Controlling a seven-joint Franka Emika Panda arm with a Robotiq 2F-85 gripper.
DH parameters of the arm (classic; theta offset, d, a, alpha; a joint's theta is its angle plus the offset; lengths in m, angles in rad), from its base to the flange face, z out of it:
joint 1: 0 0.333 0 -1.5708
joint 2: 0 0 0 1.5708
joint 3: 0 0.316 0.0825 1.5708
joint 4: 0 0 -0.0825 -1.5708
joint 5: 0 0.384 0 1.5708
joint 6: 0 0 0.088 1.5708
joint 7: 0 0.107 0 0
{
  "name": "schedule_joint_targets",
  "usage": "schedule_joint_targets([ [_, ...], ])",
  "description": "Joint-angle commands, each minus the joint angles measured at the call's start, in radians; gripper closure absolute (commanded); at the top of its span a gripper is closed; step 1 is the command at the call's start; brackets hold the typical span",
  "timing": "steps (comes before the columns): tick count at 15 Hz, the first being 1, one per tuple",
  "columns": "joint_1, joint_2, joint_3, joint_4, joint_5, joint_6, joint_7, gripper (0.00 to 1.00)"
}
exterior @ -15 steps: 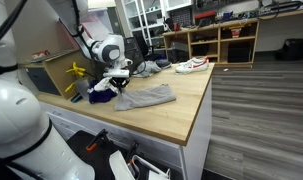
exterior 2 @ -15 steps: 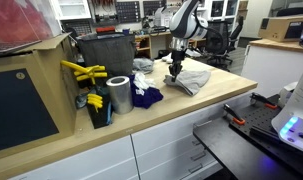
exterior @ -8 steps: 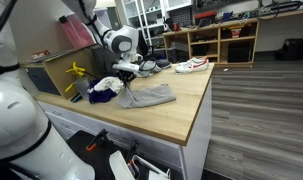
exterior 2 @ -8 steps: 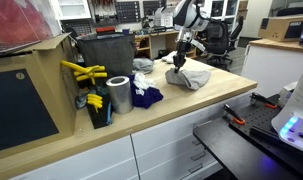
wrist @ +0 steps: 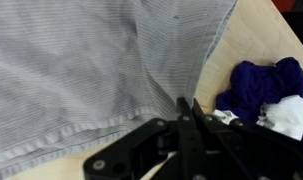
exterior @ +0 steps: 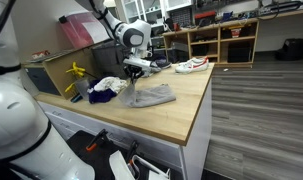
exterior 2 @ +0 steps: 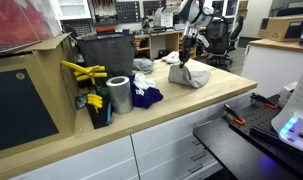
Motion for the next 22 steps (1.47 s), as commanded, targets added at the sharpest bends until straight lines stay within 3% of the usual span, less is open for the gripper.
schedule_joint_targets([
  [1, -0.003, 0.048, -0.034, 0.09, -0.008, -0.077, -0.044, 0.99],
  [8, 0.016, 0.117, -0.095, 0.219, -0.144, -0.157, 0.015, 0.99],
  [15, 0.053, 0.138, -0.153, 0.287, -0.399, -0.111, 0.205, 0.99],
  [22, 0.095, 0.154, -0.162, 0.32, -0.596, -0.077, 0.355, 0.99],
])
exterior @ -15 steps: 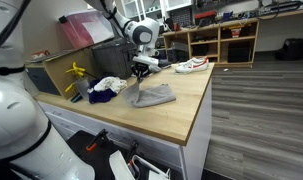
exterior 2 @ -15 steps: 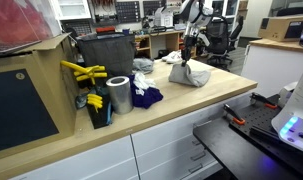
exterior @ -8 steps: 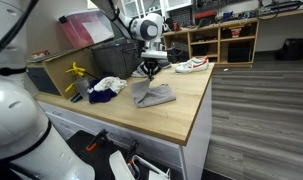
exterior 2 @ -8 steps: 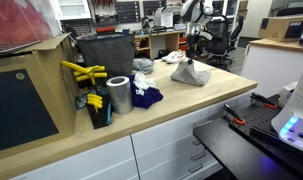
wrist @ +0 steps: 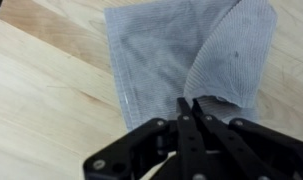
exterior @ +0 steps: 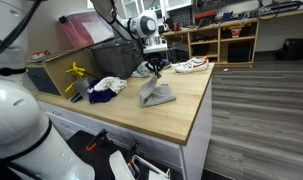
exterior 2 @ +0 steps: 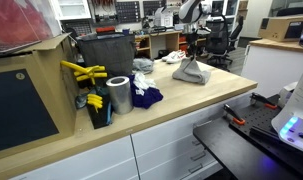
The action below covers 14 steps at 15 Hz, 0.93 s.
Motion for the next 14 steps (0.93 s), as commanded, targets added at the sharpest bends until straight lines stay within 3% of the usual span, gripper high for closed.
schedule_joint_targets([
  [1, 0.037, 0.023, -0.018, 0.036, -0.085, 0.006, 0.082, 0.99],
  [2, 0.045, 0.028, -0.019, 0.04, -0.107, 0.002, 0.1, 0.71],
  [3, 0.053, 0.031, -0.022, 0.042, -0.13, 0.0, 0.116, 0.97],
  [7, 0.077, 0.044, -0.03, 0.051, -0.202, -0.002, 0.181, 1.0],
  [8, 0.086, 0.043, -0.035, 0.049, -0.223, 0.001, 0.205, 0.71],
  [10, 0.112, 0.041, -0.051, 0.047, -0.284, -0.002, 0.263, 0.65],
  [14, 0.173, 0.021, -0.08, 0.039, -0.417, -0.012, 0.39, 0.34],
])
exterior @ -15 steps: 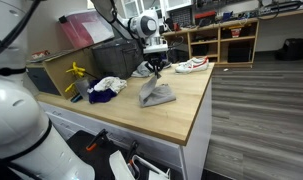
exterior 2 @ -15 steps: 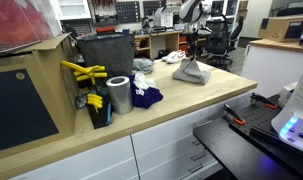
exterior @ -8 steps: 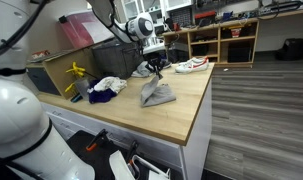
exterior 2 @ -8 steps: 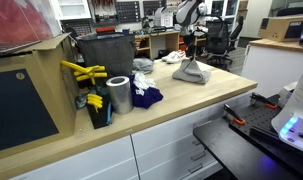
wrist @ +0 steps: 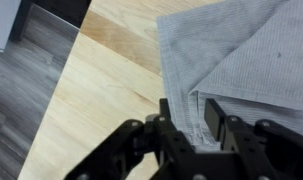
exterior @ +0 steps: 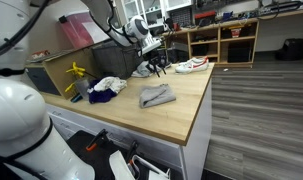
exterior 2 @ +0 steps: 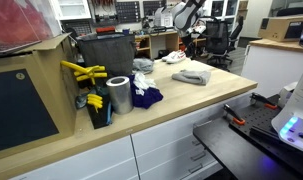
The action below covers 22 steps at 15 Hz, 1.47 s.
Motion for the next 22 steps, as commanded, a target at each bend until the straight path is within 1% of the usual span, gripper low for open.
schedule_joint_targets([
  [1, 0.053, -0.021, -0.018, 0.002, -0.066, -0.014, 0.094, 0.28],
  [4, 0.052, -0.036, 0.031, -0.017, 0.028, -0.006, 0.102, 0.05],
  [5, 0.048, -0.039, 0.051, -0.023, 0.079, -0.005, 0.099, 0.01],
  [7, 0.048, -0.035, 0.073, -0.03, 0.161, -0.006, 0.118, 0.0],
  [10, 0.053, -0.033, 0.076, -0.059, 0.234, -0.007, 0.178, 0.0],
  [15, 0.061, -0.03, 0.051, -0.137, 0.257, -0.004, 0.308, 0.0],
  [18, 0.065, -0.023, 0.038, -0.172, 0.25, 0.014, 0.353, 0.0],
  [22, 0.063, -0.014, 0.019, -0.19, 0.236, 0.038, 0.385, 0.0],
])
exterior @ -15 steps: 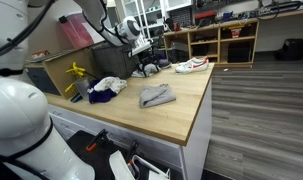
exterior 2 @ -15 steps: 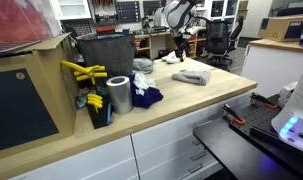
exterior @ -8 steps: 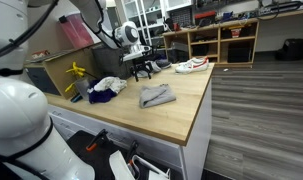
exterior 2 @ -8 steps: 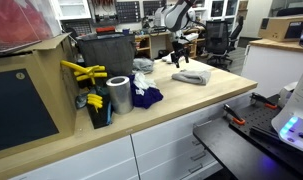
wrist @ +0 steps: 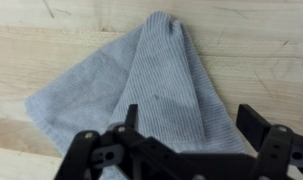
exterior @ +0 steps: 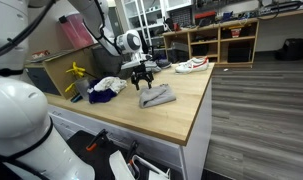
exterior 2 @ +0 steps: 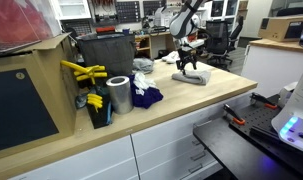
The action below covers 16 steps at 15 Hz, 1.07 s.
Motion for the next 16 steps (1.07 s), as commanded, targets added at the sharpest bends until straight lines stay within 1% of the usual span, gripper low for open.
schedule_joint_targets([
  [1, 0.012, -0.007, -0.028, -0.027, -0.008, 0.04, 0.037, 0.0],
  [2, 0.013, -0.004, -0.032, -0.028, -0.009, 0.048, 0.041, 0.0],
  [3, 0.013, -0.001, -0.036, -0.029, -0.01, 0.055, 0.045, 0.23],
  [5, 0.014, 0.004, -0.042, -0.03, -0.012, 0.064, 0.05, 0.34],
  [6, 0.014, 0.006, -0.044, -0.031, -0.012, 0.066, 0.049, 0.44],
  [12, 0.016, -0.008, -0.049, -0.038, -0.017, 0.083, 0.046, 0.88],
  [13, 0.017, -0.015, -0.049, -0.041, -0.018, 0.09, 0.046, 0.95],
  [14, 0.018, -0.022, -0.049, -0.045, -0.02, 0.097, 0.046, 1.0],
  [16, 0.021, -0.044, -0.051, -0.058, -0.024, 0.114, 0.053, 1.0],
])
